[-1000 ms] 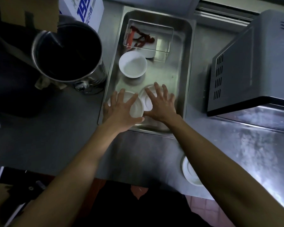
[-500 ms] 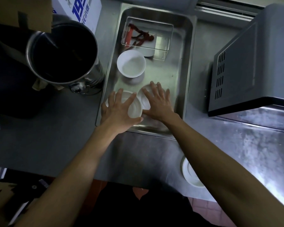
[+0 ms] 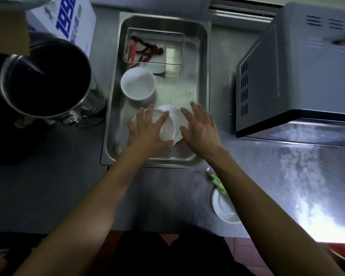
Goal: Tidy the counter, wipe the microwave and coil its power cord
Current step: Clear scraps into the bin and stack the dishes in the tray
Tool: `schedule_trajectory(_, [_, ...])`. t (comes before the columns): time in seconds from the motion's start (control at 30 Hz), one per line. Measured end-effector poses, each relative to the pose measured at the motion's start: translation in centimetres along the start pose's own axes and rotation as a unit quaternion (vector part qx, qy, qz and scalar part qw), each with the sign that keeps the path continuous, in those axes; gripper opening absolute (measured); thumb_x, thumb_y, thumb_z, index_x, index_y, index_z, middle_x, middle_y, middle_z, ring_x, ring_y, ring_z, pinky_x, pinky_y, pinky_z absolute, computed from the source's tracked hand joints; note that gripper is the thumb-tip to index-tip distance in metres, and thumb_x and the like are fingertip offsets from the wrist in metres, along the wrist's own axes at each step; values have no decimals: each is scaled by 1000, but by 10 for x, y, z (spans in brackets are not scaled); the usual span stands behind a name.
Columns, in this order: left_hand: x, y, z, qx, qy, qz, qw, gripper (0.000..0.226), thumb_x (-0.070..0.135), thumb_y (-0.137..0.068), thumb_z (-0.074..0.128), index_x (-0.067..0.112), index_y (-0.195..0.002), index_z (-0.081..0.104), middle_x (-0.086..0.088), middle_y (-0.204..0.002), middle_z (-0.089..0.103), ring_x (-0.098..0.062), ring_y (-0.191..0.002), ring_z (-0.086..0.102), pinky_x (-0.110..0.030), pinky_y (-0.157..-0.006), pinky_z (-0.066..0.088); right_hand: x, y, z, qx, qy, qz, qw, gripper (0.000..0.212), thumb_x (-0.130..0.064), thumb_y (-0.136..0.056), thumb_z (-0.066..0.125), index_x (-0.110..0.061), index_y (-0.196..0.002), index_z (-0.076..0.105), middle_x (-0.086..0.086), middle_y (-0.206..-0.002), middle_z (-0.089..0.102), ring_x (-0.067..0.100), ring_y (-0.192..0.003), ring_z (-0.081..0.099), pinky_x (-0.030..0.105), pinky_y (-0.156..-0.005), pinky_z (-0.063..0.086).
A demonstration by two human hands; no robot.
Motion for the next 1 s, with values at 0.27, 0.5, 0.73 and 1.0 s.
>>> schedule_trajectory(0.27, [37,-31,16,23,-55,52,997,104,76,-71,65,45,-154,11,-8,-165,-1,-40,-150,0,-71,-111,19,21,16,-12,21,-4,48,999,52,-30,-98,56,-17,-146,44,15,-159,32,34,-149,25,58,-116,28])
schedule_trajectory(0.5, [39,-48,31,5,-102,48,994,104,75,-72,64,41,-156,11,-10,-166,0,-41,-150,2,-73,-109,20,27,26,-15,24,-27,69,997,55,-27,-97,54,-18,-149,39,13,-161,26,33,-151,18,56,-119,23])
schedule_trajectory(0.73, [35,-54,34,-18,-81,42,996,105,75,-73,64,43,-156,8,-8,-166,-4,-41,-150,-3,-74,-110,17,30,30,-11,31,-35,72,996,56,-27,-97,56,-19,-150,38,12,-162,24,31,-152,15,54,-119,21])
schedule_trajectory(1.0, [37,-55,34,-14,-75,54,996,103,74,-76,60,38,-157,7,-7,-167,-9,-37,-152,-11,-74,-112,10,31,36,-7,31,-31,93,995,56,-27,-96,55,-20,-149,38,11,-161,27,30,-151,18,52,-120,22])
Point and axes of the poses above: each hand's wrist, its own y-axis away from the middle knuckle, its own z-axis out of the palm, x = y × z, the point moved 2 cm from there along -y, towards the middle knuckle
